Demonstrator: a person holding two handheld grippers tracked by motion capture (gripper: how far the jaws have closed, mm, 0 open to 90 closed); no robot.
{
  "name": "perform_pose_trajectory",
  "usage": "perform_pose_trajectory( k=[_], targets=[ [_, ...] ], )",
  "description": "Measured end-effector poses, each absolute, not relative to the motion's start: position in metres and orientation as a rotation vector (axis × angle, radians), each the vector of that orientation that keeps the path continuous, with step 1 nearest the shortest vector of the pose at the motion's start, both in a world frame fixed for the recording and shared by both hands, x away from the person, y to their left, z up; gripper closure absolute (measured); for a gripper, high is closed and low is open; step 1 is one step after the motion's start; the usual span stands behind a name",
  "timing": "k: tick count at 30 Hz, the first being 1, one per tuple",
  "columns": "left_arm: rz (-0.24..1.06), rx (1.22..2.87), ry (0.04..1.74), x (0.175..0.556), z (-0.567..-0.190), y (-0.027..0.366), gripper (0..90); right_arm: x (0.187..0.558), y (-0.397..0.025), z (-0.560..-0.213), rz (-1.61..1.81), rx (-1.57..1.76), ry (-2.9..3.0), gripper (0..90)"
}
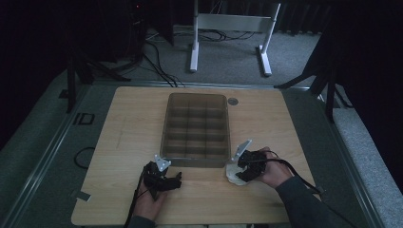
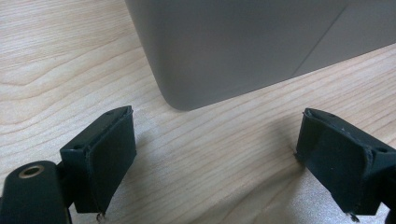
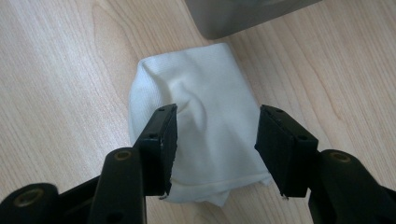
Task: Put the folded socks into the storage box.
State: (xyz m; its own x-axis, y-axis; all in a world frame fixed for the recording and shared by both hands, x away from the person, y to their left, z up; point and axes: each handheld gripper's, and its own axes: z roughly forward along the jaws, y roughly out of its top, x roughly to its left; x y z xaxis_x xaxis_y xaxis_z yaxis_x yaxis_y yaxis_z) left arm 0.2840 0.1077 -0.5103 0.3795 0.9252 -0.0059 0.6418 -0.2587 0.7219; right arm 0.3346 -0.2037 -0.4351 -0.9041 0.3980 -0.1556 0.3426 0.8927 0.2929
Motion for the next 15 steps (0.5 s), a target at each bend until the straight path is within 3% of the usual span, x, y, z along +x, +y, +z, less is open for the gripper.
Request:
perform_pose_trajectory(
  k=[15],
  targets=[
    [0.567, 2.000, 1.343, 0.2840, -0.5102, 0.1078, 12.1, 0.3425, -0.1993, -0.4359, 0.285, 0.519, 2.934, 47.3]
  ],
)
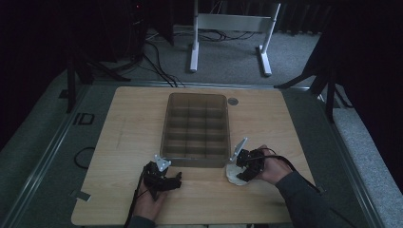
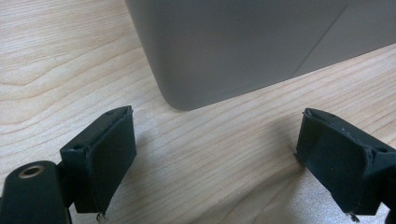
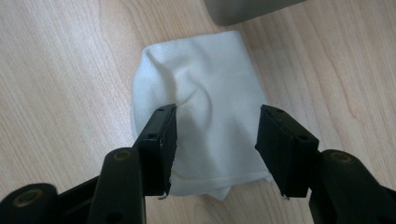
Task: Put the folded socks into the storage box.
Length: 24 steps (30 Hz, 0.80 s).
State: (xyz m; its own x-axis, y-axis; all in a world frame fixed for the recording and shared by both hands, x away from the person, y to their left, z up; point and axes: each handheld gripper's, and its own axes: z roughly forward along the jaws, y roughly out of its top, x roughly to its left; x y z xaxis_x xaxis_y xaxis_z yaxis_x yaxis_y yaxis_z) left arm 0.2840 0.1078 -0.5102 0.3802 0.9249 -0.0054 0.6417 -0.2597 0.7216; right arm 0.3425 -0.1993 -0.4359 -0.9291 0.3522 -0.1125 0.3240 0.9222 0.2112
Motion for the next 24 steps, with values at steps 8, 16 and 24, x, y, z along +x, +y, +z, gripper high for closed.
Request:
perform_pose_trajectory(
  k=[8, 16, 24],
  targets=[
    [0.567, 2.000, 1.344, 0.284, -0.510, 0.108, 12.1, 0.346, -0.197, -0.437, 0.248, 0.493, 2.970, 45.9],
    [0.566, 2.000, 1.344, 0.284, -0.510, 0.108, 12.1, 0.349, -0.192, -0.444, 0.166, 0.462, 3.043, 42.1],
    [0.566, 2.001, 1.343, 0.284, -0.510, 0.108, 12.1, 0.353, -0.190, -0.452, 0.130, 0.475, 3.081, 39.5]
  ],
)
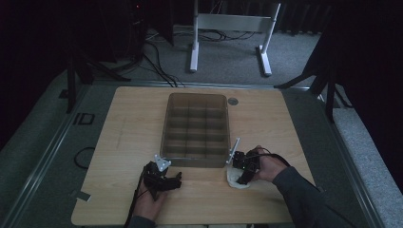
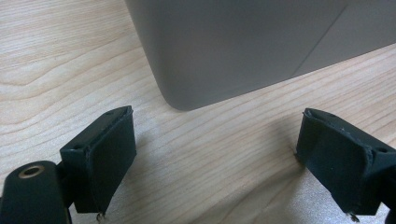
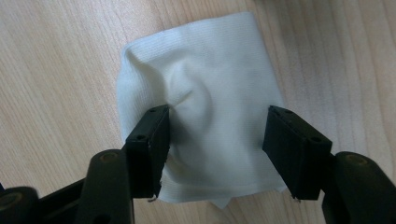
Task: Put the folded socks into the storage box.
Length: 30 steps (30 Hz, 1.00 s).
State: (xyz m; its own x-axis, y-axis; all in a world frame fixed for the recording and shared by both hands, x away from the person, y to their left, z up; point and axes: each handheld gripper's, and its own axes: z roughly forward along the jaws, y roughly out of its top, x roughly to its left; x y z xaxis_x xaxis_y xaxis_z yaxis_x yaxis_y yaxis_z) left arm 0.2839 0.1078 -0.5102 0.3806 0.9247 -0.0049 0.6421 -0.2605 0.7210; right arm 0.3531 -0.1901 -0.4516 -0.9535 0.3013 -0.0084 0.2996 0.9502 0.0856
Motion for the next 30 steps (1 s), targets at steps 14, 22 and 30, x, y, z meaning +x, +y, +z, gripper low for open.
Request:
perform_pose_trajectory(
  k=[14, 22, 30],
  targets=[
    [0.567, 2.002, 1.343, 0.2839, -0.5102, 0.1078, 12.1, 0.3519, -0.1877, -0.4578, 0.108, 0.481, 3.082, 40.7],
    [0.567, 2.002, 1.343, 0.2839, -0.5102, 0.1078, 12.1, 0.3505, -0.1884, -0.4564, 0.108, 0.494, 3.085, 54.5],
    [0.566, 2.001, 1.343, 0.2839, -0.5102, 0.1078, 12.1, 0.3462, -0.1895, -0.4545, 0.115, 0.458, 3.081, 69.4]
  ],
)
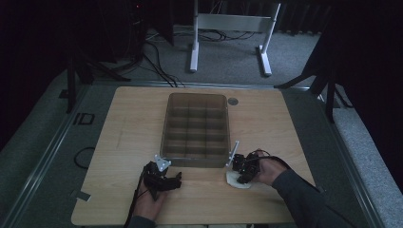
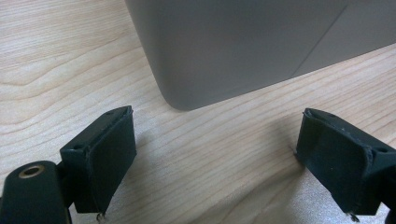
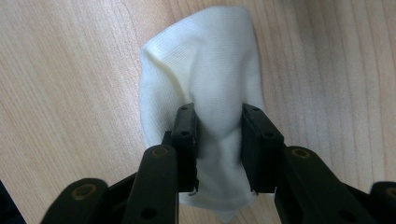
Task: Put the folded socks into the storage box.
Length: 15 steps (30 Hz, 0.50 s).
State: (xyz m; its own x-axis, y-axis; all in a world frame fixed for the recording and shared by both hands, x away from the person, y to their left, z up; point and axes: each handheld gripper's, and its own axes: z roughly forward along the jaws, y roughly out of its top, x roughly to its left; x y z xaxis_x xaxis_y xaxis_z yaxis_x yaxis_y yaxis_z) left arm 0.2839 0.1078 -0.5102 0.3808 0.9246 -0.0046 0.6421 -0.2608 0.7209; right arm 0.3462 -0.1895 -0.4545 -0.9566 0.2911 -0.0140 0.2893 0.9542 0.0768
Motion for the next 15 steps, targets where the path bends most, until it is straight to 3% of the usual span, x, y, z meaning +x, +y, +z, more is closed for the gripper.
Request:
perform_pose_trajectory(
  k=[15],
  targets=[
    [0.566, 2.002, 1.343, 0.2840, -0.5102, 0.1078, 12.1, 0.3544, -0.1926, -0.4504, 0.134, 0.463, 3.119, 69.6]
  ],
)
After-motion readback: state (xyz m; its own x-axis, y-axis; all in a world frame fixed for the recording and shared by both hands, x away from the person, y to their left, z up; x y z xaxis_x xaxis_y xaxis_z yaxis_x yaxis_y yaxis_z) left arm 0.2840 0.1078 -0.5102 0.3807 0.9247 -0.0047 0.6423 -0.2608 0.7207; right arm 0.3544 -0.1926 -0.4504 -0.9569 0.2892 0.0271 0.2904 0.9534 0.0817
